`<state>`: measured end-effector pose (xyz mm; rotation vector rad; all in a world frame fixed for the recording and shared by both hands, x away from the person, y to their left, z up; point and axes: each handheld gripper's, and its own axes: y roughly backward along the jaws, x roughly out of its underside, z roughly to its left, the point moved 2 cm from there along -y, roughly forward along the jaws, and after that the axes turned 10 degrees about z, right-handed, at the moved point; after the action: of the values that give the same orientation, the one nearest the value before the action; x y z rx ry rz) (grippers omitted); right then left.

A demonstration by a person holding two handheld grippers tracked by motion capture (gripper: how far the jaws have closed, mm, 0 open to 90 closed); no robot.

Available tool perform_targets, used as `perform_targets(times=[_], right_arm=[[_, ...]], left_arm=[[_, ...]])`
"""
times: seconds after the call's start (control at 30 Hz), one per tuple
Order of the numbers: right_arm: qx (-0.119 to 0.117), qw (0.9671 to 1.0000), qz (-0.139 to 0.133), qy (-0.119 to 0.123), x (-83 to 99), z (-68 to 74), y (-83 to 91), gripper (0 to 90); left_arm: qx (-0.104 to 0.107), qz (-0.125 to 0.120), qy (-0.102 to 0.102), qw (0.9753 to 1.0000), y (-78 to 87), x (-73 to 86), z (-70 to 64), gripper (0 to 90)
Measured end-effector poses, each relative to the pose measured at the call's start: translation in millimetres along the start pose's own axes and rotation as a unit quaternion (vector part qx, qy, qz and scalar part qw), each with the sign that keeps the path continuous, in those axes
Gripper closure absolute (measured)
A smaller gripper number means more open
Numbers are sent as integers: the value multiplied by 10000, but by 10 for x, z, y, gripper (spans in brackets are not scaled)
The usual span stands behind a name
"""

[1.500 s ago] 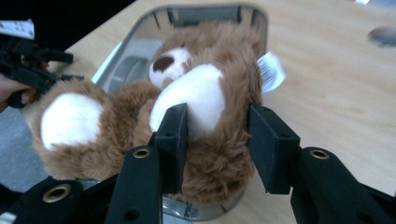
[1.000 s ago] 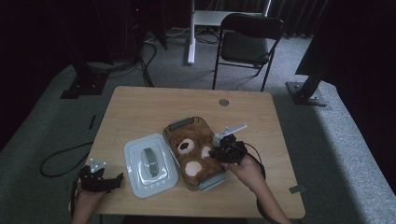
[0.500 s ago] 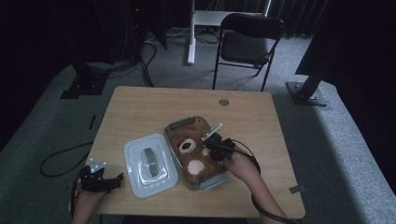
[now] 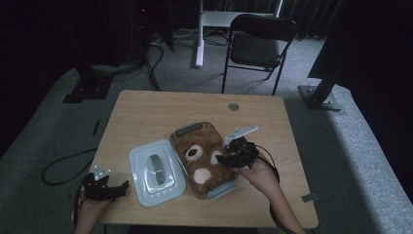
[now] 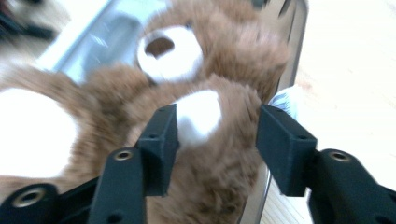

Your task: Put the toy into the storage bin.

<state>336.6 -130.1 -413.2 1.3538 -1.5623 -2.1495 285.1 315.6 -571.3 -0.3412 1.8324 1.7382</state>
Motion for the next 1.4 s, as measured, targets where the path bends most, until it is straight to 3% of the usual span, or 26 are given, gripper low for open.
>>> perform_targets(times=[0.13, 0.23, 0.33, 0.43, 0.57, 0.67, 0.77, 0.9, 0.97, 1.1, 1.23, 1.33, 1.37, 1.4], right_arm=[[-14, 9998, -206, 8, -3, 76, 189, 361], [-220, 9989, -394, 148, 2, 199, 302, 366], [-627, 9961, -491, 375, 24, 349, 355, 446], [-980, 9924, -496, 555, 56, 508, 326, 511], [-1080, 9904, -174, 849, 77, 680, 145, 526], [-974, 9907, 133, 936, 68, 731, -34, 537], [-677, 9930, 289, 923, 26, 696, -178, 615], [-662, 9909, 685, 947, -73, 663, -386, 669], [-623, 9882, 942, 1039, -107, 691, -494, 681], [-434, 9789, 1375, 1451, -158, 775, -594, 712], [-462, 9725, 1658, 1570, -145, 829, -732, 730], [-436, 9730, 1626, 1578, -139, 843, -724, 725], [-561, 9772, 1479, 1417, -130, 815, -680, 708], [-648, 9788, 1387, 1359, -132, 795, -636, 696]], left_arm=[[1, 2, 0, 10000, 0, 0, 0, 15], [0, 4, 0, 10000, 1, 0, 0, 15], [0, 3, -1, 10000, 1, 0, 0, 15], [0, 0, 1, 10000, 0, 0, 0, 15], [0, -1, 2, 10000, 0, 0, 0, 15], [1, 4, 0, 10000, 1, 0, 0, 15], [1, 2, -2, 10000, 0, 0, 0, 15], [1, 2, 0, 10000, 0, 1, 0, 15], [0, 4, -5, 10000, 1, 1, 0, 15], [0, 6, -4, 10000, 1, 1, 0, 15], [2, -5, -1, 10000, 0, 2, -2, 15], [3, -1, -3, 10000, 1, 2, -2, 15], [5, 0, -5, 10000, 1, 2, -1, 15], [4, 8, -14, 10000, 2, 2, 0, 15]])
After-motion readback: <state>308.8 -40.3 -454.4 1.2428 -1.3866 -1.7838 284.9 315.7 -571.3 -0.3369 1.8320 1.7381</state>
